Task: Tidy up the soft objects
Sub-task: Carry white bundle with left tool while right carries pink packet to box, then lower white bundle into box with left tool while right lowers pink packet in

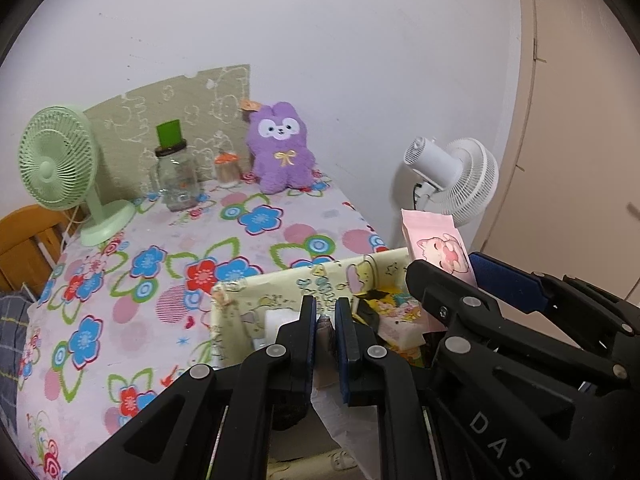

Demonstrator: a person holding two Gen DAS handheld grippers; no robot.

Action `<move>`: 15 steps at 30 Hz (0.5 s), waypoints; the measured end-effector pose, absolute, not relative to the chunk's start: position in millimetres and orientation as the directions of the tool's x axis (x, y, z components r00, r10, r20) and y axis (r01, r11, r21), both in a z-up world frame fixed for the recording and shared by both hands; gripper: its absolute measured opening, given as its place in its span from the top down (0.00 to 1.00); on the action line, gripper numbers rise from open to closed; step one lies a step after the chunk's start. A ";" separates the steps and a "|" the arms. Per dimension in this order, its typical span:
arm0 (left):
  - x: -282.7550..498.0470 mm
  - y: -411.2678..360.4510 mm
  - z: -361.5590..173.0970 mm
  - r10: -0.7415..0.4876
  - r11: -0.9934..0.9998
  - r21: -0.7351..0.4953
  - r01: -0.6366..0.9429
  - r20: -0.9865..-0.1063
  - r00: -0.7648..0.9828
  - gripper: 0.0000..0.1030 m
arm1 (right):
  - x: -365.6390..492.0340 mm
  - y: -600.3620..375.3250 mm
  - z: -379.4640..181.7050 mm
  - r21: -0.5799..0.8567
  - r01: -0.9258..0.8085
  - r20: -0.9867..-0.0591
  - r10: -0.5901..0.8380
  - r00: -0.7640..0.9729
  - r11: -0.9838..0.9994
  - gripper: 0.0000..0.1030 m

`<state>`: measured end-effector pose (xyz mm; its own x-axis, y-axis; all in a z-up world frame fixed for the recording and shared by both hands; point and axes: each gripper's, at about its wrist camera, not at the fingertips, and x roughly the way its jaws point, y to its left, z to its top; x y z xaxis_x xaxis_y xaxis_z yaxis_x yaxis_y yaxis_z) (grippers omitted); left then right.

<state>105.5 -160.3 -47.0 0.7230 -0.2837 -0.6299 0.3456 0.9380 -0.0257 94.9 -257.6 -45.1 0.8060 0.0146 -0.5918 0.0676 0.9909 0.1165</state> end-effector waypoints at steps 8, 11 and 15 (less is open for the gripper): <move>111.3 -174.4 -67.3 -0.280 0.930 -0.004 0.367 -0.655 0.702 0.90 | 100.5 -272.6 -68.2 0.128 0.097 -0.626 0.005 0.780 0.987 0.60; 112.1 -174.2 -73.3 -0.274 0.931 -0.003 0.365 -0.665 0.694 0.89 | 100.8 -273.3 -74.6 0.131 0.094 -0.634 0.010 0.773 0.987 0.60; 112.2 -172.4 -78.0 -0.260 0.934 0.009 0.358 -0.673 0.693 0.78 | 99.7 -270.2 -80.7 0.133 0.084 -0.639 0.021 0.769 0.988 0.60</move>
